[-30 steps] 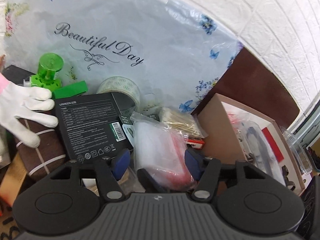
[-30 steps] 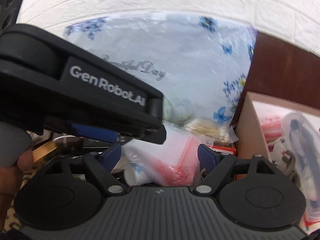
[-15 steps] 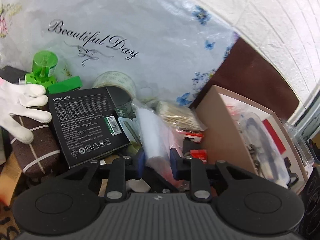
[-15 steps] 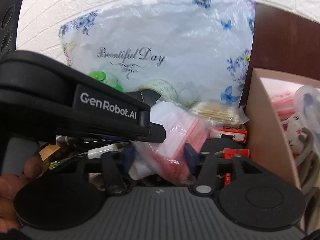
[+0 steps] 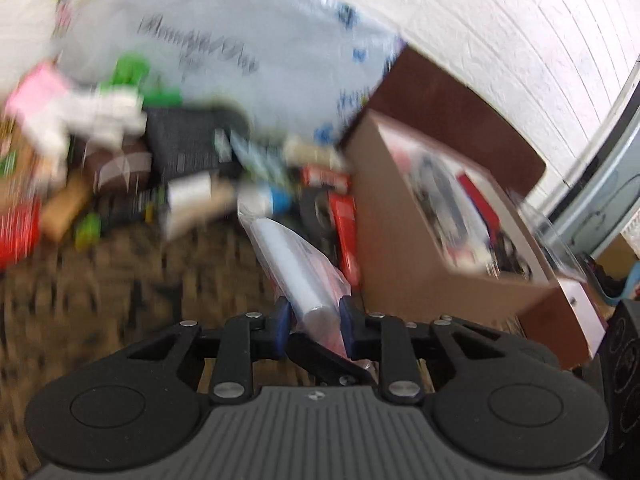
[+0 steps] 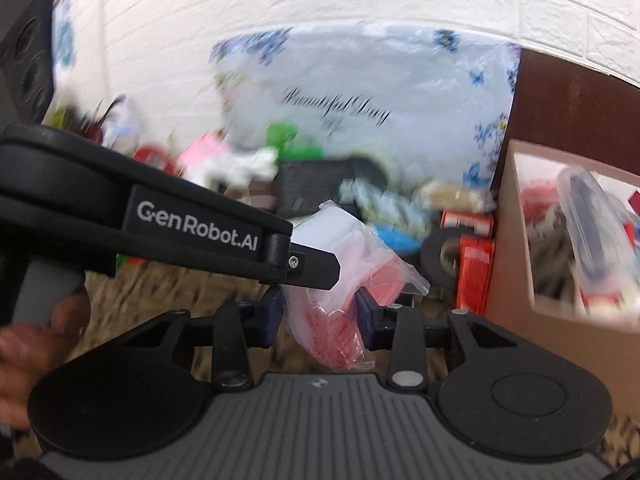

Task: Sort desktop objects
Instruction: 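Lift the zip bag and carry it over the cardboard box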

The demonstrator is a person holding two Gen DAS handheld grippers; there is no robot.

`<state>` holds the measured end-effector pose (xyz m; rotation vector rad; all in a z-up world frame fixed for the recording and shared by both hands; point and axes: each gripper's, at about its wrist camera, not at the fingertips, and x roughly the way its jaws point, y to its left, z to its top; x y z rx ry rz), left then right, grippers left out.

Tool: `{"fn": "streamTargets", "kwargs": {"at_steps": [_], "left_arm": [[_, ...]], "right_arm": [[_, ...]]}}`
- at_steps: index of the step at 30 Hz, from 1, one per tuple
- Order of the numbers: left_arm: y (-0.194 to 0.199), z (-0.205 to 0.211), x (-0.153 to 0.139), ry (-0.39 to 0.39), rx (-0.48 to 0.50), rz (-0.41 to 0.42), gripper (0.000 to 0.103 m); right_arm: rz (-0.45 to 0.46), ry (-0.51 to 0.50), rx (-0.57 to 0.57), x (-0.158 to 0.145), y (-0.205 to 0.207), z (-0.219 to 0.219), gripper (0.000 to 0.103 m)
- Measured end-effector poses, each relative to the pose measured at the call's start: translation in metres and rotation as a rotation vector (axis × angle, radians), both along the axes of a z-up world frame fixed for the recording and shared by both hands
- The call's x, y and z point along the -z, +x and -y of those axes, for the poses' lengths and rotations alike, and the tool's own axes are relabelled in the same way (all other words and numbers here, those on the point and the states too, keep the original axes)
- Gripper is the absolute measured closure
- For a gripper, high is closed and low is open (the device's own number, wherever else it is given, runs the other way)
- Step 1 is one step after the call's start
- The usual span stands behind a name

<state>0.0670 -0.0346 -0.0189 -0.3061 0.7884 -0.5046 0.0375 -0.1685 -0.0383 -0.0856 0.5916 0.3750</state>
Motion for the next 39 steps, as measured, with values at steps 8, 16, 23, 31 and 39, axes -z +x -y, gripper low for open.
{"fn": "streamTargets", "kwargs": {"at_steps": [8, 16, 23, 31, 39], "left_arm": [[-0.053, -0.001, 0.042, 0.078, 0.066, -0.153, 0.044], [-0.041, -0.011, 0.043, 0.1, -0.042, -0.123, 0.036], [-0.029, -0.008, 0.045, 0.105, -0.029, -0.135, 0.055], [-0.027, -0.003, 0.052, 0.099, -0.025, -0.128, 0.048], [-0.035, -0.001, 0.05, 0.118, -0.035, -0.089, 0.062]], "right_arm": [[-0.129, -0.052, -0.048, 0.03, -0.08, -0.001, 0.047], [-0.098, 0.015, 0.037, 0.021, -0.092, 0.023, 0.041], [-0.186, 0.163, 0.096, 0.04, -0.063, 0.038, 0.041], [-0.225, 0.238, 0.071, 0.047, -0.055, 0.038, 0.051], [-0.204, 0.202, 0.059, 0.043, -0.054, 0.031, 0.065]]}}
